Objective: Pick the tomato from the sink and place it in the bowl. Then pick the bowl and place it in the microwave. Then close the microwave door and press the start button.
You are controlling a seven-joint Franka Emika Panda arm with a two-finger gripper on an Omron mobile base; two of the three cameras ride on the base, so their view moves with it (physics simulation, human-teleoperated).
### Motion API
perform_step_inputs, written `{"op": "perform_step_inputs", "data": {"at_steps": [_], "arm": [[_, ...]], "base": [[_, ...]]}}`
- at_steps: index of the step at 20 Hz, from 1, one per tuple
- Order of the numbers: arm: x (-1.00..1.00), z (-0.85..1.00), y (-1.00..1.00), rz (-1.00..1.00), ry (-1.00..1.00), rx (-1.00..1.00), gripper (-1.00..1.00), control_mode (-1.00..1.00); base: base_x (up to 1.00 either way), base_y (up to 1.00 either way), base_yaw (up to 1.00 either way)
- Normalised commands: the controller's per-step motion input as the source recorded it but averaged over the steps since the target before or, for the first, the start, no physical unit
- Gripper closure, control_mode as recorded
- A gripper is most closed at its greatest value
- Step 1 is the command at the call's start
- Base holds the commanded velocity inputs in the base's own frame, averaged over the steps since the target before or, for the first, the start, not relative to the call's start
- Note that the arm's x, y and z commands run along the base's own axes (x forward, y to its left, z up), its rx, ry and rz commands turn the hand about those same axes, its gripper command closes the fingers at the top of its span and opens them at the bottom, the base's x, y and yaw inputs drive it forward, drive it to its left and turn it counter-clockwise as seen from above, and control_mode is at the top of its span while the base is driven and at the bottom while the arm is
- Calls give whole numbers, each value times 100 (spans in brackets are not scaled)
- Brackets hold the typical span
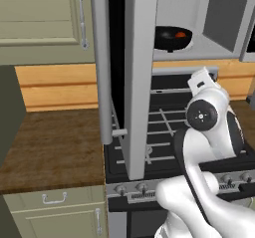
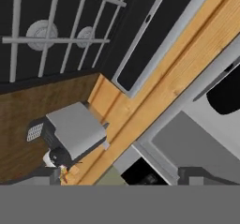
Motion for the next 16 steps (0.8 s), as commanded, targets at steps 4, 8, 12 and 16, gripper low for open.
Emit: {"op": "perform_step_inputs", "data": {"at_steps": [4,8,12,16], "arm": [[0,0,-16,-17,0,-9,-100,-100],[0,-3,0,-18,1,-24,-100,-100],[0,-4,-1,-17,2,-20,-100,-100],[0,-10,-1,-15,4,-15,-100,-100]], "base": [[0,0,0],[0,0,0],[0,0,0],[0,0,0]]}}
